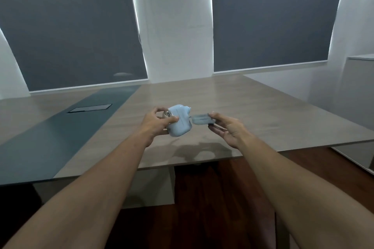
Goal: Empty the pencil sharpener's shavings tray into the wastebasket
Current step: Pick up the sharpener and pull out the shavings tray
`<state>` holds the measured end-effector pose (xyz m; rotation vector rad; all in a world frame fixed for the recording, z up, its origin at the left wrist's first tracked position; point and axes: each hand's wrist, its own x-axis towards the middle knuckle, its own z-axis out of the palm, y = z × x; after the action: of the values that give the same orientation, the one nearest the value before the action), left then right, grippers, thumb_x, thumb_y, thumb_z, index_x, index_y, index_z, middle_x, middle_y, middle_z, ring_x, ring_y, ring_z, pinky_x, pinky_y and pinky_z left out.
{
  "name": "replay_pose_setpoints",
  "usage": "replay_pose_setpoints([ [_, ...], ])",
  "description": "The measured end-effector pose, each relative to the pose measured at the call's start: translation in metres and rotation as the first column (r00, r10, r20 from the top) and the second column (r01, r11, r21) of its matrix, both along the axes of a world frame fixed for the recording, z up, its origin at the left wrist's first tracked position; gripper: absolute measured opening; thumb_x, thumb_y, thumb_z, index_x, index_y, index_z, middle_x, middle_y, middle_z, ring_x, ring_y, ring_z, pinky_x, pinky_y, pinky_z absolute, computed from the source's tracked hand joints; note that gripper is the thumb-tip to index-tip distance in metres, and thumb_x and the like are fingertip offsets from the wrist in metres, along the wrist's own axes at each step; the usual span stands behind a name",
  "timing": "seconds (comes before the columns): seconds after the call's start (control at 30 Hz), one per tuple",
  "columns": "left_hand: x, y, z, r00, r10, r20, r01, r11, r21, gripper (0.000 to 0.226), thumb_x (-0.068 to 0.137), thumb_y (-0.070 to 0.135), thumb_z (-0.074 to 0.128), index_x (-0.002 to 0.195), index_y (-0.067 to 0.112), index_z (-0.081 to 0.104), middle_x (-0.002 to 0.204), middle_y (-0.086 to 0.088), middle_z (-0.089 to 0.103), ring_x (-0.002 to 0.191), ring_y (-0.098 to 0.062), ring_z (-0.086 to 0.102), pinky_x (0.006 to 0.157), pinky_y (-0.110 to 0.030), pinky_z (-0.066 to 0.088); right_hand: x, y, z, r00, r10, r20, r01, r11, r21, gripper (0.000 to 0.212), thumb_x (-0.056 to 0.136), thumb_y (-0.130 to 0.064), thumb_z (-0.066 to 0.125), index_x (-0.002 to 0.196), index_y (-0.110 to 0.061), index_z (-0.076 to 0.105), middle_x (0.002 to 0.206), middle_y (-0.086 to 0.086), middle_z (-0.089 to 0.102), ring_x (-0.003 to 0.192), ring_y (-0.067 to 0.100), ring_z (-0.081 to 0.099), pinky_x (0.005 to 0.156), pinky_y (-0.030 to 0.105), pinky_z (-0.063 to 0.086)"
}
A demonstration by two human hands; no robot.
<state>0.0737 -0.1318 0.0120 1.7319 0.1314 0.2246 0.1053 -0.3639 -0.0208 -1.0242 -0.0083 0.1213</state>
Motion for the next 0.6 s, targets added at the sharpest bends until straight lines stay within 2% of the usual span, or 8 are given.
replay_pose_setpoints([
  [0.1, 0.006, -0.003, -0.010, 0.991, 0.127, 0.034, -0.130, 0.986, 0.103, 0.065, 0.057, 0.022, 0.089, 0.114, 0.021, 0.057, 0.113, -0.017, 0.067, 0.097, -0.030, 0.068, 0.083, -0.051, 0.060, 0.006, -0.001, -0.006, 1.000, -0.003, 0.023, 0.005, 0.994, -0.110, 0.015, 0.075, 0.000, 0.078, 0.089, 0.001, 0.072, 0.093, 0.012, 0.072, 0.089, 0.023, 0.069, 0.078, 0.032, 0.062],
  [0.17, 0.010, -0.007, -0.017, 0.976, 0.210, 0.055, -0.217, 0.957, 0.195, 0.072, 0.053, 0.027, 0.089, 0.118, 0.020, 0.060, 0.117, -0.011, 0.068, 0.103, -0.027, 0.067, 0.091, -0.045, 0.057, 0.010, 0.000, -0.009, 0.999, -0.039, 0.022, 0.042, 0.984, -0.175, 0.032, 0.070, 0.003, 0.080, 0.100, 0.009, 0.069, 0.102, 0.020, 0.070, 0.090, 0.029, 0.070, 0.072, 0.033, 0.063],
  [0.23, 0.011, -0.012, -0.023, 0.964, 0.256, 0.069, -0.264, 0.912, 0.312, 0.068, 0.060, 0.025, 0.087, 0.121, 0.012, 0.062, 0.117, -0.008, 0.068, 0.106, -0.027, 0.065, 0.092, -0.035, 0.053, 0.012, 0.002, -0.010, 0.997, -0.077, 0.031, 0.083, 0.964, -0.254, 0.042, 0.067, 0.005, 0.080, 0.106, 0.013, 0.066, 0.106, 0.022, 0.067, 0.090, 0.032, 0.070, 0.070, 0.033, 0.062],
  [0.37, 0.011, -0.019, -0.035, 0.962, 0.262, 0.074, -0.268, 0.862, 0.430, 0.063, 0.063, 0.020, 0.085, 0.120, 0.012, 0.060, 0.115, -0.009, 0.069, 0.105, -0.028, 0.064, 0.078, -0.027, 0.044, 0.009, 0.000, -0.005, 0.994, -0.081, 0.073, 0.102, 0.929, -0.356, 0.042, 0.070, 0.007, 0.076, 0.109, 0.009, 0.062, 0.101, 0.015, 0.064, 0.093, 0.031, 0.069, 0.082, 0.037, 0.060],
  [0.43, 0.011, -0.020, -0.038, 0.960, 0.272, 0.071, -0.275, 0.855, 0.440, 0.066, 0.063, 0.019, 0.085, 0.122, 0.013, 0.058, 0.117, -0.010, 0.068, 0.106, -0.028, 0.064, 0.078, -0.028, 0.043, 0.007, -0.002, -0.002, 0.993, -0.077, 0.088, 0.105, 0.919, -0.380, 0.045, 0.070, 0.009, 0.076, 0.112, 0.009, 0.061, 0.104, 0.016, 0.064, 0.096, 0.032, 0.069, 0.085, 0.039, 0.059],
  [0.6, 0.012, -0.022, -0.035, 0.963, 0.268, 0.024, -0.247, 0.847, 0.470, 0.072, 0.064, 0.021, 0.084, 0.129, 0.011, 0.054, 0.125, -0.012, 0.065, 0.113, -0.031, 0.061, 0.087, -0.033, 0.045, 0.003, -0.013, 0.006, 0.989, -0.105, 0.105, 0.141, 0.886, -0.442, 0.037, 0.071, 0.011, 0.075, 0.105, 0.006, 0.062, 0.102, 0.018, 0.063, 0.091, 0.030, 0.066, 0.090, 0.046, 0.057],
])
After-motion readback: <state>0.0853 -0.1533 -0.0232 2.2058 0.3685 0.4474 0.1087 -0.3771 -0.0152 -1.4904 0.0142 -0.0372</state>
